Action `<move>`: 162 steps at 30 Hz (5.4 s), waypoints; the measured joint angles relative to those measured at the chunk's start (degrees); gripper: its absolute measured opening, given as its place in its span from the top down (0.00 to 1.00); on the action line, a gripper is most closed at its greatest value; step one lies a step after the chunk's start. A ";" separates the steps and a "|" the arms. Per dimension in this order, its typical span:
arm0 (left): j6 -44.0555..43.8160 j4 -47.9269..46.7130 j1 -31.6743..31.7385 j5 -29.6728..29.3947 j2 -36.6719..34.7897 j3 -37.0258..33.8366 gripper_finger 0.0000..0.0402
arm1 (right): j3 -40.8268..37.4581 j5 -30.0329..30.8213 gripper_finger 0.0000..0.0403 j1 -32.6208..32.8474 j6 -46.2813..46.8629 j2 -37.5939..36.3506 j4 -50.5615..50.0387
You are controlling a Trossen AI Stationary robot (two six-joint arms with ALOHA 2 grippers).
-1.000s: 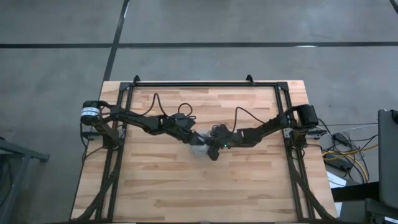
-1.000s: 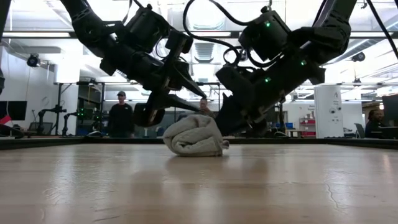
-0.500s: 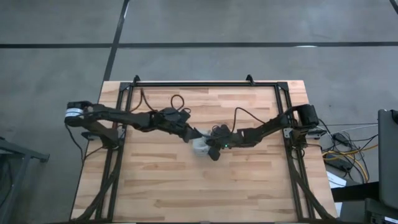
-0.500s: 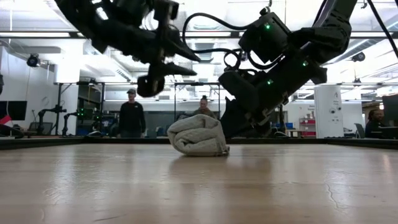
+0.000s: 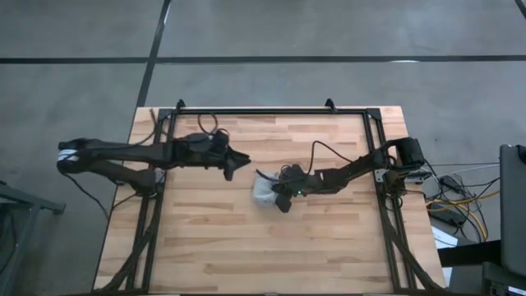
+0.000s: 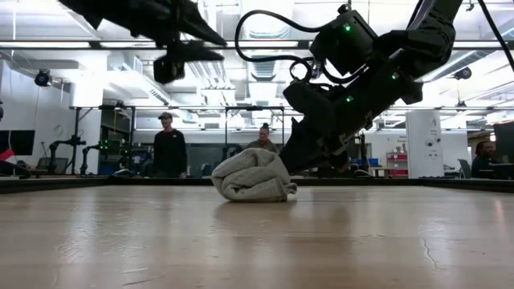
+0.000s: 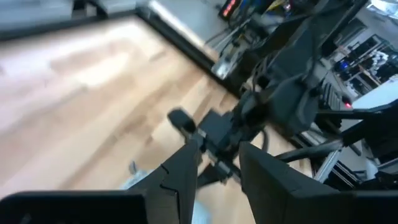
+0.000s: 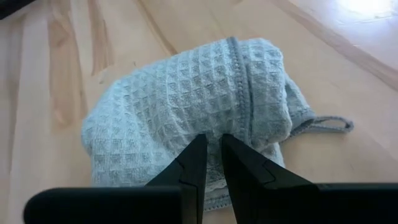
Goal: Roll towel
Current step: Roll the gray towel, then return to Home Position
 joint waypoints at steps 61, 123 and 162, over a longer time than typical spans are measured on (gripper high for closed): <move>34.18 8.98 0.04 15.42 -27.61 -15.18 0.70 | -7.20 -6.21 0.88 3.23 -29.42 -58.94 -14.73; 26.87 0.60 0.04 13.24 -62.15 -42.51 0.70 | -43.19 2.03 0.88 3.17 -18.42 -103.43 -14.69; 21.97 -0.45 0.02 10.27 -62.13 -42.58 0.70 | -43.17 1.90 0.88 3.19 -13.64 -103.30 -15.02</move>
